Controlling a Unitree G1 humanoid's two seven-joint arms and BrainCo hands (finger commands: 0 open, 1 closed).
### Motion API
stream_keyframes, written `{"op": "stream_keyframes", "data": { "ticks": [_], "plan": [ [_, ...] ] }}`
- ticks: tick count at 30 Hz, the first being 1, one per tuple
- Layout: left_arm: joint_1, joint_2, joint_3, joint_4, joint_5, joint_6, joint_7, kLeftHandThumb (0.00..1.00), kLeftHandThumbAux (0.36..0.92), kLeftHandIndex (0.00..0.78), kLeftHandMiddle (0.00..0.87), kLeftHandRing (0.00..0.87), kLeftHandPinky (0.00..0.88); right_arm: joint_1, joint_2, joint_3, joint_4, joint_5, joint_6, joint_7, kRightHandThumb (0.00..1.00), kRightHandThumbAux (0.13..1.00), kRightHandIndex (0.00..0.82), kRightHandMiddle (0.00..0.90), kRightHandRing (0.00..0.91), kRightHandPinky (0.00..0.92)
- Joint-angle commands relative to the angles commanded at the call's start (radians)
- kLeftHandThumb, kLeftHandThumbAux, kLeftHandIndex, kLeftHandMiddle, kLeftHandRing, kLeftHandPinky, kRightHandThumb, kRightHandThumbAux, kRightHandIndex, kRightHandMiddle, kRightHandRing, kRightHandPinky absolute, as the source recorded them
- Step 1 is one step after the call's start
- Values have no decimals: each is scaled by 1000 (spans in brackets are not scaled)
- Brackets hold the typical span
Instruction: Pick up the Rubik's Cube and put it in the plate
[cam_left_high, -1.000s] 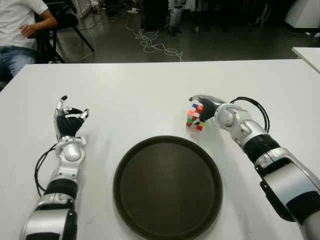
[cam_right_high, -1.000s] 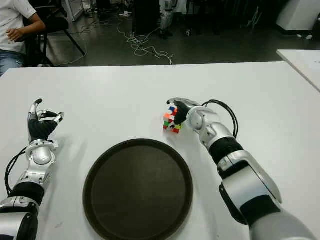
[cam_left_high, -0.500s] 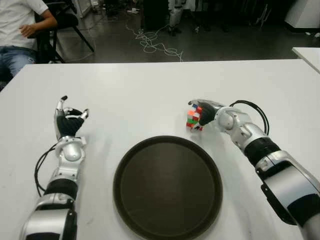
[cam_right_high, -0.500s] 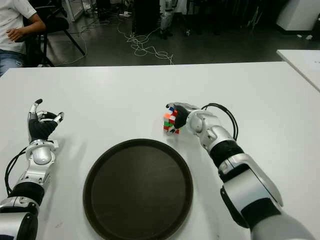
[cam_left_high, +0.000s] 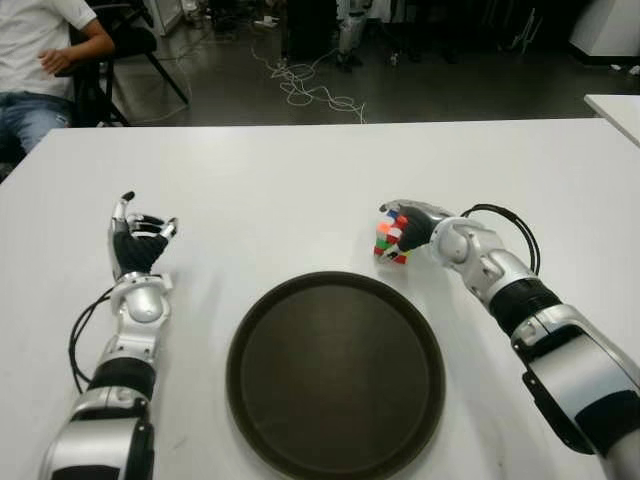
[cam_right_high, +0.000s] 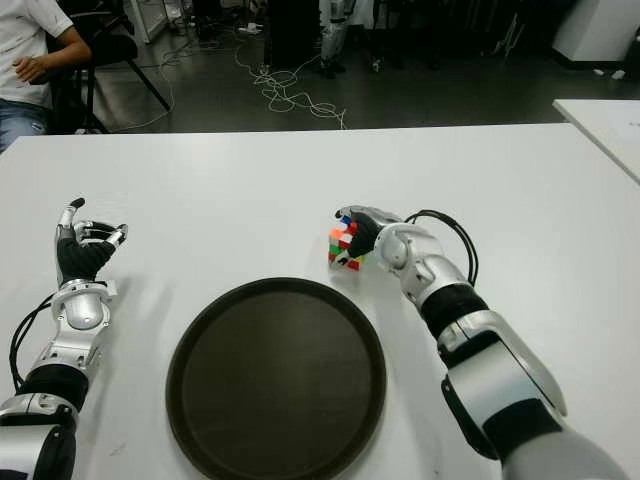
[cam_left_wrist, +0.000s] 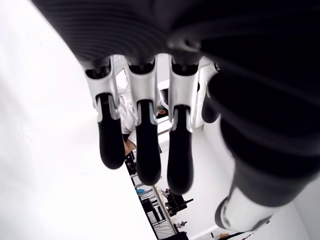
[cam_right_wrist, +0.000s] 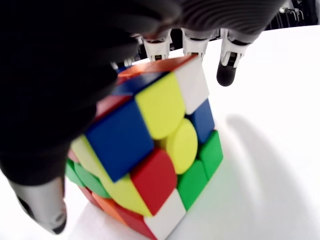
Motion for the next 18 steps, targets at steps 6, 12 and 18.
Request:
{"op": "stream_keyframes", "data": {
  "ticks": [6,12,18],
  "plan": [
    [-1,3,-1,3,1,-1,-4,323,786,138,502,589,632,4,-7,2,0,-5,-19,-8,0,674,16,65,37,3],
    [-1,3,-3,2,3,0,-4,307,788,135,582,665,682,-1,-2,7,46,-10,-43,-35,0,667,25,73,44,27],
    [3,5,-3,-3,5,3,-3,318,787,135,527,613,634,1,2,-8,55,8,-60,-43,0,674,35,76,50,35]
  ]
}}
